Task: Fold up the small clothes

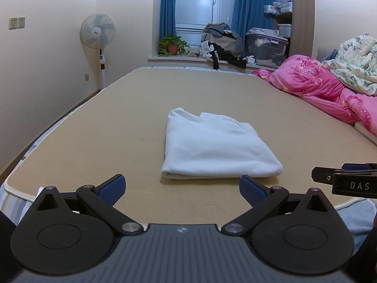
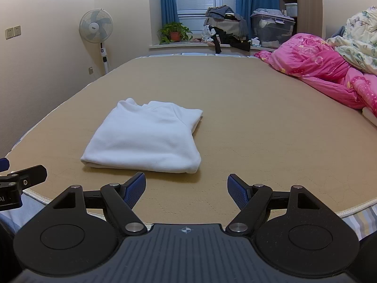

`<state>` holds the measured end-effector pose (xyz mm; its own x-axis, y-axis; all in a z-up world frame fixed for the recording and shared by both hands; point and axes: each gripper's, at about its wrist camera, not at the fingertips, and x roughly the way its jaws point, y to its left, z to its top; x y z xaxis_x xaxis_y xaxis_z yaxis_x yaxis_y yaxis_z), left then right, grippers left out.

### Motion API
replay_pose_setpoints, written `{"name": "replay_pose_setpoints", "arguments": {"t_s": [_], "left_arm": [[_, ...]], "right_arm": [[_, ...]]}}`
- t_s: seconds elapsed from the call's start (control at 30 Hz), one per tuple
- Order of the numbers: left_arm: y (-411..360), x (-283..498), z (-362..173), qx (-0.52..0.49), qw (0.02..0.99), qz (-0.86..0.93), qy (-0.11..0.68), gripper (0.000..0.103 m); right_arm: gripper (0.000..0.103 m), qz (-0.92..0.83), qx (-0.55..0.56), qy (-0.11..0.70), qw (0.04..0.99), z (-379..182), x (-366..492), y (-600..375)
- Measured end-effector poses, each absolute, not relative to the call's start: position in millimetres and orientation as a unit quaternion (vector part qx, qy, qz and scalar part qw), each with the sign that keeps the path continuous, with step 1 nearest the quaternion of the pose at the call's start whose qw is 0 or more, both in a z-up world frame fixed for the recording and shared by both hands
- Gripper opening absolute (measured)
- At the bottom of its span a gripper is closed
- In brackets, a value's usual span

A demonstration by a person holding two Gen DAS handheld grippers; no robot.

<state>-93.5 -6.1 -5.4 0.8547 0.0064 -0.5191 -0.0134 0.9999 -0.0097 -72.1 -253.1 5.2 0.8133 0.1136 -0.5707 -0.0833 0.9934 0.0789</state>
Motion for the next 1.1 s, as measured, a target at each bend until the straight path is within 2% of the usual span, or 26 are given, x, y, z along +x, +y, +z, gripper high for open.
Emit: {"name": "replay_pose_setpoints", "arguments": {"t_s": [1.1], "left_arm": [[-7.6,-93.2,-3.9,-0.004,0.964,0.002,0.267,0.103]], "right_arm": [[0.078,0.051,0.025,0.301,0.952,5.6,-72.4,-253.5]]}}
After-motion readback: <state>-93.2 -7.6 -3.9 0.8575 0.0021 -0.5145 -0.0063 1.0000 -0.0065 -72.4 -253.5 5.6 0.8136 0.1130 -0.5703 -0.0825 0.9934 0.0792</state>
